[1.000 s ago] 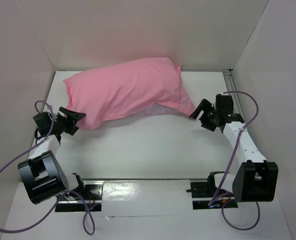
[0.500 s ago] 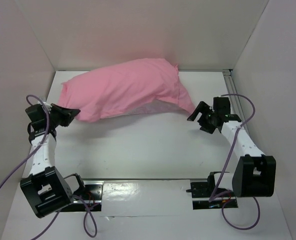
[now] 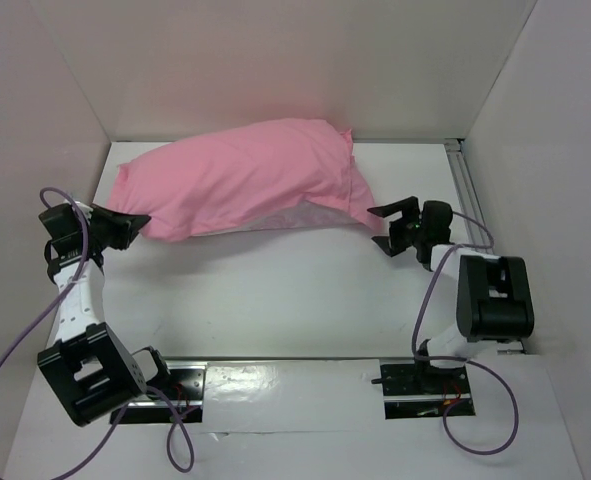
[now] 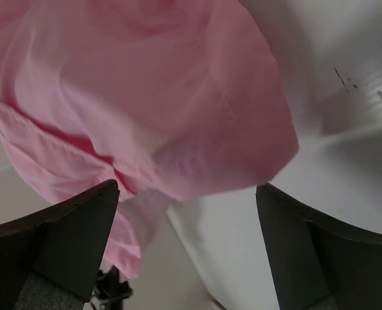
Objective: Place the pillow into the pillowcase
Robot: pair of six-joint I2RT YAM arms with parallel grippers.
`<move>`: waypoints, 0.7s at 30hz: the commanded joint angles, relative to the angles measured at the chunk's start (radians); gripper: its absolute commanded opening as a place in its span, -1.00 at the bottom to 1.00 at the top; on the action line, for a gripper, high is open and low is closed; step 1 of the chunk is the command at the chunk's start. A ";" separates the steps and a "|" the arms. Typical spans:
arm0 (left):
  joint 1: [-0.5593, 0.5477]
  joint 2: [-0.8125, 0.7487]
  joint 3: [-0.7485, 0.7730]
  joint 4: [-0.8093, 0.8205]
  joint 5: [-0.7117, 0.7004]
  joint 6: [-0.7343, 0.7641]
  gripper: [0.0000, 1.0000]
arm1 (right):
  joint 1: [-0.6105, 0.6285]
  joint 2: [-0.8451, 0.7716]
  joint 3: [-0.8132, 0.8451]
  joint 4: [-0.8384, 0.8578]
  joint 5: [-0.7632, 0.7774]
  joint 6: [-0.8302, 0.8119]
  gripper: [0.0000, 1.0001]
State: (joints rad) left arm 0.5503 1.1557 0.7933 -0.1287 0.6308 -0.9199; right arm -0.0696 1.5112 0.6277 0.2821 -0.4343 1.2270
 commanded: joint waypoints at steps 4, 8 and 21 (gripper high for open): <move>-0.010 0.010 0.038 0.069 0.032 -0.002 -1.00 | 0.053 0.135 0.004 0.382 0.063 0.232 0.88; -0.010 0.019 0.038 0.069 0.032 -0.002 -1.00 | 0.062 0.210 0.050 0.404 0.149 0.241 0.63; 0.028 0.048 0.323 -0.066 0.125 -0.010 -1.00 | -0.099 -0.287 0.251 -0.206 0.350 -0.082 -1.00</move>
State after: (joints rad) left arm 0.5362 1.2133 0.9501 -0.2176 0.6811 -0.9199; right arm -0.0849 1.4242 0.7456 0.2966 -0.2264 1.2972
